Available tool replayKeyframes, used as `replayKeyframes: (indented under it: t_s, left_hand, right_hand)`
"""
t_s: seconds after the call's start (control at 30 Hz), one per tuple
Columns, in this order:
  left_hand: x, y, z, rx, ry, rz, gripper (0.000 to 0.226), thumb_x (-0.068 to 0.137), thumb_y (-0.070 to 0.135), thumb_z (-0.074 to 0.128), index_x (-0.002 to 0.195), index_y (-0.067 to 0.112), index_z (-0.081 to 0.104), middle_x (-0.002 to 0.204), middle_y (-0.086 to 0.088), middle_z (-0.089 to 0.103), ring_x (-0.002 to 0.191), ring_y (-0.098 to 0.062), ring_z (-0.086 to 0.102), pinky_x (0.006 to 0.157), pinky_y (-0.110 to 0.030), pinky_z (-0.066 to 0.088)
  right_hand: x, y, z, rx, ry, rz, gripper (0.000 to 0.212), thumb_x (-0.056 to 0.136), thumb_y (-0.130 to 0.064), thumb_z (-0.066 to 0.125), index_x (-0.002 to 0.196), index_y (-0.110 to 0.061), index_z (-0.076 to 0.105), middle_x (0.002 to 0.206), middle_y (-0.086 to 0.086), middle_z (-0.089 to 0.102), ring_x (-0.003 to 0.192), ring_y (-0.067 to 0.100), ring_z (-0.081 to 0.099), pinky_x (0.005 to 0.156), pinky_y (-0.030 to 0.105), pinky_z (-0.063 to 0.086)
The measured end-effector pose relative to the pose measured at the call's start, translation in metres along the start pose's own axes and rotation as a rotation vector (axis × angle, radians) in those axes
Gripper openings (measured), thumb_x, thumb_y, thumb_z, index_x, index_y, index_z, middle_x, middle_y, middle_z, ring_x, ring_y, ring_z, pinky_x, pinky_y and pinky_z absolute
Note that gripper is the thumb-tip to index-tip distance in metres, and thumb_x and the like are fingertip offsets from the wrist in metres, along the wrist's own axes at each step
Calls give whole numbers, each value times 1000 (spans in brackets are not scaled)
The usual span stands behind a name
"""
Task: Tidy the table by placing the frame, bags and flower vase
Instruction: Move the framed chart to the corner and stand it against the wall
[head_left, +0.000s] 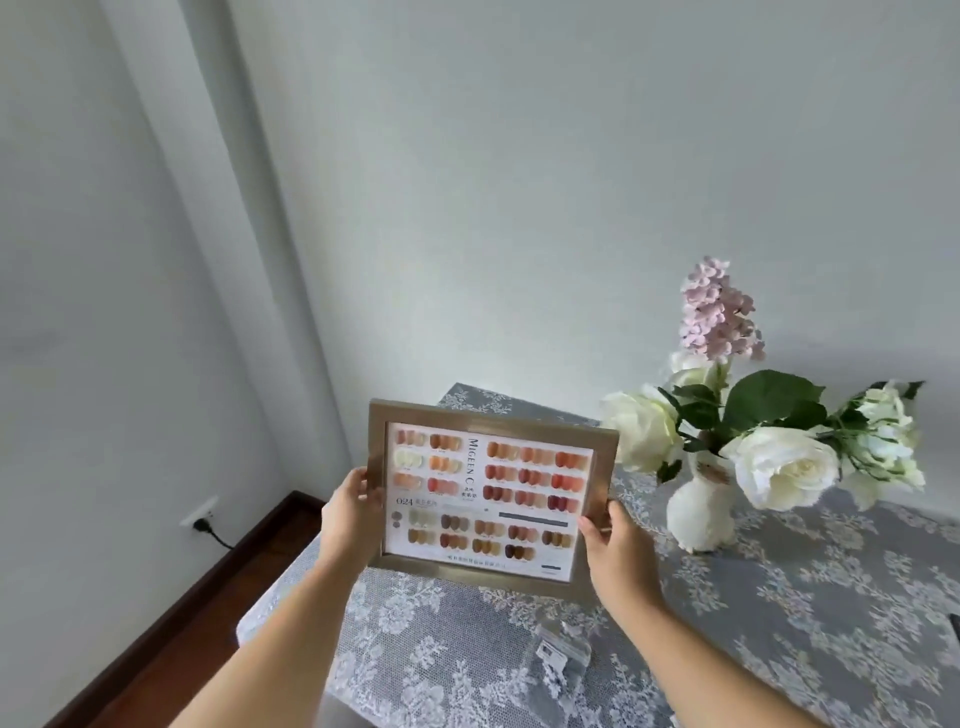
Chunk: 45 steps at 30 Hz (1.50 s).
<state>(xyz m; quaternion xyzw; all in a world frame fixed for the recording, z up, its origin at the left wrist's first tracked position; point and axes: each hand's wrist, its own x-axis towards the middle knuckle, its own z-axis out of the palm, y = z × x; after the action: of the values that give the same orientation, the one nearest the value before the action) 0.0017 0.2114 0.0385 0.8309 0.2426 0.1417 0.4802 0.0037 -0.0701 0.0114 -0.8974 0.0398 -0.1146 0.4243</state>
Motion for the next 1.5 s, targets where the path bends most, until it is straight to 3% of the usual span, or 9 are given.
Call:
replayKeyframes:
  t_s: [0.1, 0.23, 0.33, 0.4, 0.53, 0.7, 1.07, 1.23, 1.5]
  left_hand:
    - [54, -5, -6, 6, -7, 3, 25, 90, 14, 46, 113, 17, 57, 111, -5, 66, 77, -15, 57, 62, -27, 43]
    - [125, -9, 0, 22, -53, 17, 27, 90, 16, 47, 115, 17, 56, 113, -3, 65, 82, -16, 56, 65, -27, 44]
    - [170, -8, 16, 28, -117, 32, 27, 89, 15, 49, 115, 17, 57, 112, -4, 66, 86, -18, 59, 77, -32, 48]
    - [197, -6, 33, 58, -165, 67, 25, 88, 15, 50, 112, 19, 57, 110, -3, 67, 90, -20, 61, 82, -34, 49]
    - [246, 13, 77, 61, -208, 131, 27, 88, 14, 50, 114, 18, 56, 106, -3, 68, 79, -14, 56, 67, -26, 46]
    - [296, 43, 138, 22, -255, 178, 28, 86, 12, 49, 113, 16, 57, 107, -5, 67, 88, -23, 59, 79, -32, 46]
    - [321, 38, 204, -16, -310, 142, 26, 88, 10, 46, 112, 15, 55, 105, -6, 66, 84, -22, 55, 73, -28, 39]
    - [324, 35, 207, -16, -316, 152, 26, 88, 11, 46, 112, 16, 55, 105, -5, 66, 81, -21, 55, 72, -27, 38]
    - [322, 29, 207, 24, -379, 130, 34, 90, 22, 52, 122, 14, 47, 115, -6, 62, 86, -18, 52, 73, -28, 37]
  right_hand:
    - [29, -22, 40, -8, 48, 25, 5, 89, -19, 56, 87, -16, 52, 74, -2, 61, 58, 8, 56, 44, 18, 39]
    - [69, -43, 85, -35, 112, 95, 10, 90, -21, 53, 94, -12, 55, 78, 1, 64, 62, 14, 58, 53, 33, 52]
    - [102, -48, 104, -76, 158, 134, 20, 91, -24, 51, 105, -10, 56, 87, 6, 67, 70, 23, 62, 59, 38, 54]
    - [125, -46, 110, -102, 187, 150, 19, 91, -24, 51, 104, -10, 55, 81, 6, 66, 66, 23, 61, 58, 40, 53]
    - [174, -36, 117, -137, 270, 177, 27, 92, -25, 49, 116, -11, 53, 84, 6, 68, 65, 20, 62, 55, 39, 55]
    - [235, -22, 124, -172, 423, 242, 34, 93, -22, 50, 122, -5, 52, 93, 13, 69, 65, 21, 56, 55, 35, 53]
    - [278, 14, 136, -215, 515, 307, 26, 91, -19, 52, 111, -3, 57, 93, 14, 68, 68, 20, 49, 55, 29, 39]
    - [277, 19, 143, -222, 507, 324, 26, 92, -21, 50, 110, -5, 56, 94, 15, 68, 77, 31, 62, 58, 33, 45]
    - [277, 22, 146, -229, 427, 388, 36, 92, -25, 49, 125, -10, 47, 110, 13, 66, 93, 33, 61, 70, 39, 50]
